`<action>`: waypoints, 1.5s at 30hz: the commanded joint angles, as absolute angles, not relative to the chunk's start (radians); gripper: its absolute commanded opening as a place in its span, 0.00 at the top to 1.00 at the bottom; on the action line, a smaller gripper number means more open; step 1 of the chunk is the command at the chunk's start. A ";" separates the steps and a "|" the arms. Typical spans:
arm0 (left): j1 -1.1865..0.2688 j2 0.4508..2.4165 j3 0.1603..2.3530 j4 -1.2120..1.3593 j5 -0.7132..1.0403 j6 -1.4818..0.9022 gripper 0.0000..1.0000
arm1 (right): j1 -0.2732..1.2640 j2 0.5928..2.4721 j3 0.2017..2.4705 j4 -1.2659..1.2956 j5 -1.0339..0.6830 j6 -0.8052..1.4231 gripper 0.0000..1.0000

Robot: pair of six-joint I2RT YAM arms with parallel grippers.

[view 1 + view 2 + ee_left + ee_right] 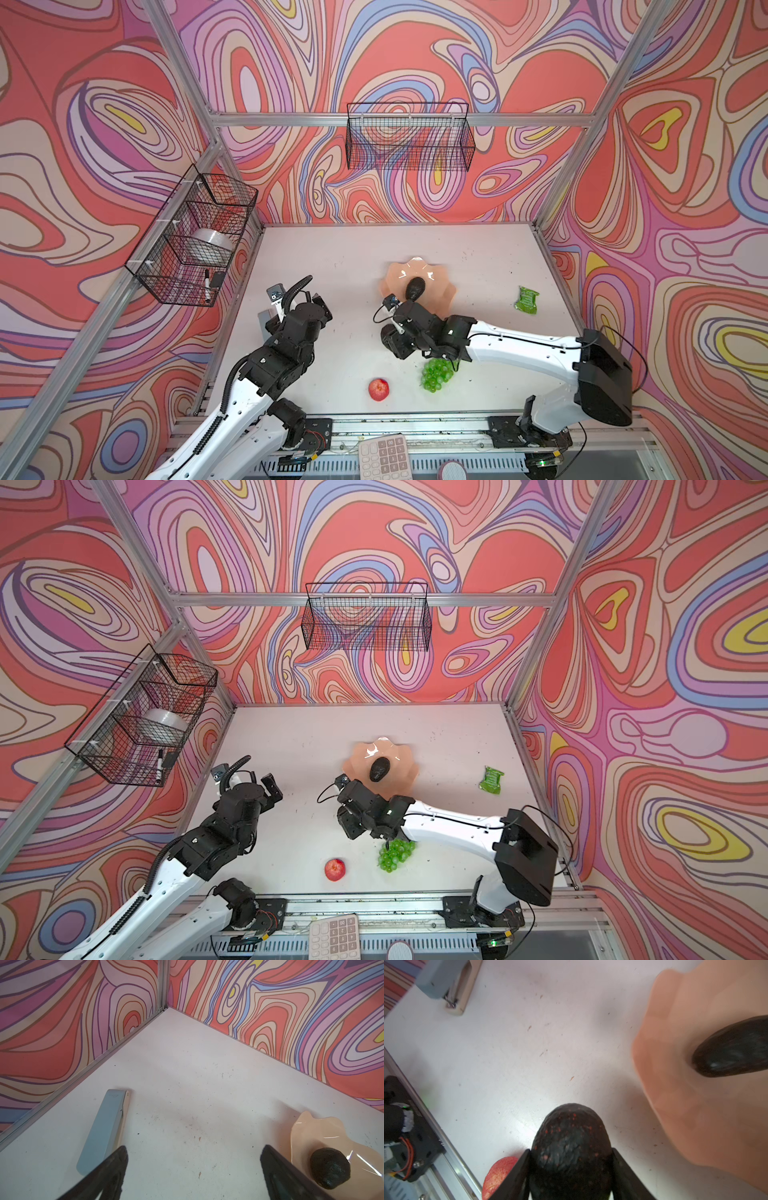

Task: Place and organize the fake fruits in the fruit bowl
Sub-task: 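Lift the avocado with the right gripper and set it beside the first in the bowl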

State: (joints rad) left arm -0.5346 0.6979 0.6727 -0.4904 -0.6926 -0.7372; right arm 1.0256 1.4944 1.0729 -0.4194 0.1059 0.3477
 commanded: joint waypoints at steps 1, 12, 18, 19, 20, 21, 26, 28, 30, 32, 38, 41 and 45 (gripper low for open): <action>-0.526 0.698 0.664 -0.495 -0.702 -0.758 0.00 | 0.915 1.411 1.104 -0.473 0.172 0.391 0.60; -0.526 0.691 0.664 -0.522 -0.669 -0.782 0.00 | 0.565 1.464 1.060 -0.369 0.174 0.491 0.59; -0.526 0.687 0.661 -0.541 -0.648 -0.805 0.00 | 0.507 1.584 1.071 -0.264 0.092 0.545 0.59; -0.526 0.687 0.661 -0.545 -0.648 -0.807 0.00 | 0.507 1.600 1.077 -0.260 0.093 0.548 0.59; -0.527 0.686 0.660 -0.546 -0.646 -0.808 0.00 | 0.507 1.617 1.081 -0.256 0.093 0.555 0.59; -0.527 0.687 0.660 -0.548 -0.647 -0.809 0.00 | 0.507 1.632 1.085 -0.253 0.094 0.560 0.59; -0.526 0.689 0.659 -0.542 -0.646 -0.810 0.00 | 0.508 1.684 1.075 -0.228 0.069 0.588 0.58; -0.527 0.693 0.658 -0.540 -0.649 -0.805 0.00 | 0.507 1.700 1.067 -0.213 0.053 0.602 0.58; -0.527 0.699 0.657 -0.538 -0.651 -0.802 0.00 | 0.507 1.714 1.065 -0.206 0.047 0.614 0.57; -0.526 0.703 0.660 -0.537 -0.647 -0.801 0.00 | 0.508 1.723 1.063 -0.200 0.042 0.620 0.56; -0.527 0.713 0.656 -0.536 -0.621 -0.807 0.00 | 0.508 1.741 1.063 -0.200 0.040 0.627 0.49; -0.527 0.718 0.655 -0.544 -0.607 -0.817 0.00 | 0.506 1.741 1.063 -0.203 0.047 0.627 0.45; -0.527 0.720 0.664 -0.570 -0.579 -0.830 0.00 | 0.506 1.728 1.066 -0.203 0.049 0.624 0.37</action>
